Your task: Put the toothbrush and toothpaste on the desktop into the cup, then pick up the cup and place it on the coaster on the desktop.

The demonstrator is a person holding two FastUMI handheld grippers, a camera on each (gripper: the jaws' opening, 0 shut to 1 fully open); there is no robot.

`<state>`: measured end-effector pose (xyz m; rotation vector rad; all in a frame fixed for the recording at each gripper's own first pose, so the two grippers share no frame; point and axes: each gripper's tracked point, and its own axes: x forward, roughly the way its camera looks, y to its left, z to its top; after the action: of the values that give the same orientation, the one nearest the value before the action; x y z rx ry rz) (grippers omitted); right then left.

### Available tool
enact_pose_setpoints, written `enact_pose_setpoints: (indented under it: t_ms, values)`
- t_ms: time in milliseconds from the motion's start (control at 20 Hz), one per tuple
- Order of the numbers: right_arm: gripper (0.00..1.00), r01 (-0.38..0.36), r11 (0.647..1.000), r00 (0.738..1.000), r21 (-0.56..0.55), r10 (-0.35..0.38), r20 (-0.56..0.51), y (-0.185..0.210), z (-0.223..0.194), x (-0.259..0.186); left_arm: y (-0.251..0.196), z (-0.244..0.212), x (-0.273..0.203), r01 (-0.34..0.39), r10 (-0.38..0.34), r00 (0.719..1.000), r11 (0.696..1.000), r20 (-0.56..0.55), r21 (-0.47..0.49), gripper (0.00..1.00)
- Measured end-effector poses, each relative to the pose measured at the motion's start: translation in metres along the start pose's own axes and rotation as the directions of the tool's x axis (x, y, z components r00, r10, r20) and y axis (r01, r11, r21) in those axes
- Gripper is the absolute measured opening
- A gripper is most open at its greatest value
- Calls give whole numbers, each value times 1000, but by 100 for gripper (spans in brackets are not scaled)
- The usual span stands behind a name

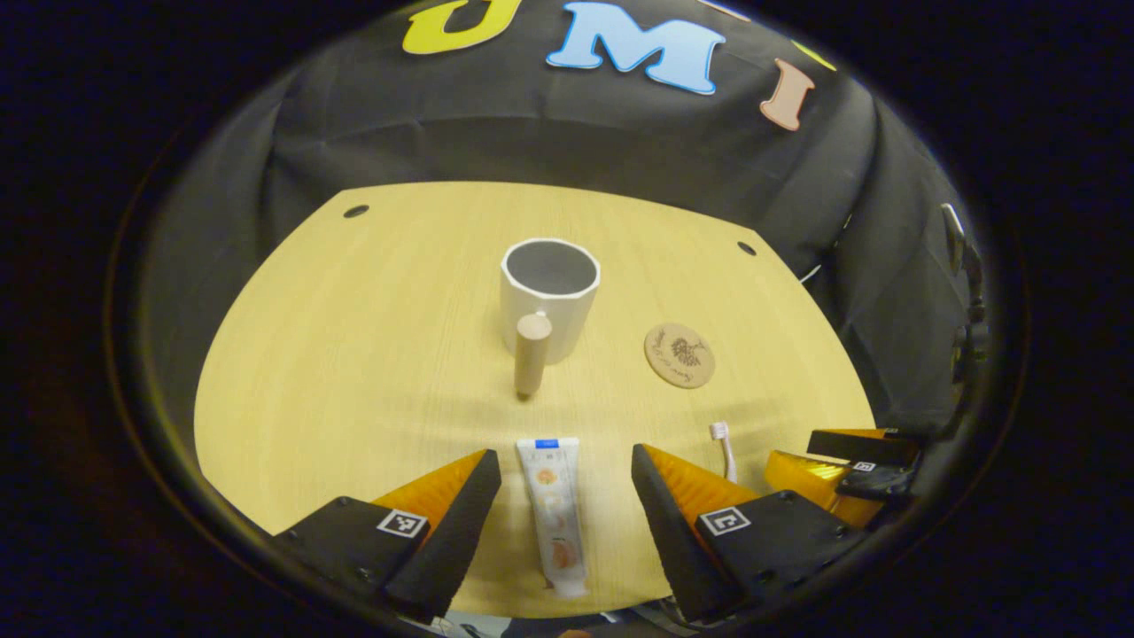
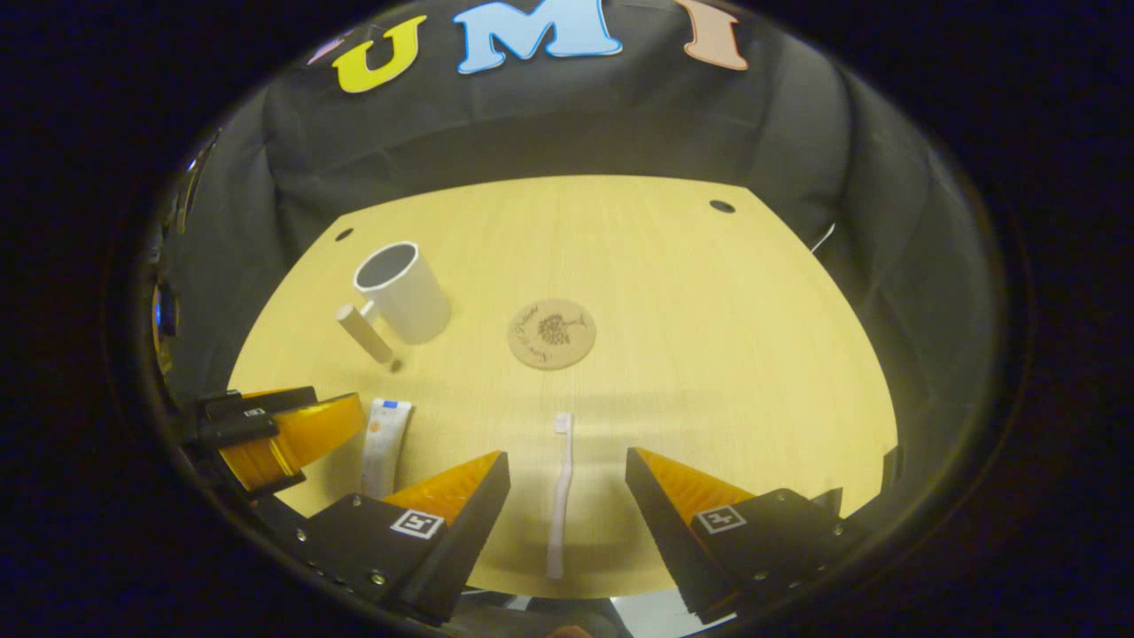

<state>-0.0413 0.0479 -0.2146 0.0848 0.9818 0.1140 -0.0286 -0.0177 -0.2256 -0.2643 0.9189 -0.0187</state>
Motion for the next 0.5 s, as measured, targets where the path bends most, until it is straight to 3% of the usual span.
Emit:
enact_pose_setpoints:
  t_ms: [250, 350, 500]
  values:
    - [88, -14, 1000, 992, 9, 15, -128, 6, -25, 18, 11, -23, 11, -28, 26, 990, 999, -135, -16, 96]
    - [88, -17, 1000, 985, 17, 19, -169, 7, -31, 25, 14, -40, 16, -36, 32, 977, 999, -211, -19, 94]
    - [89, -21, 999, 973, 39, 29, -227, 9, -37, 36, 16, -52, 24, -46, 39, 960, 999, -278, -17, 98]
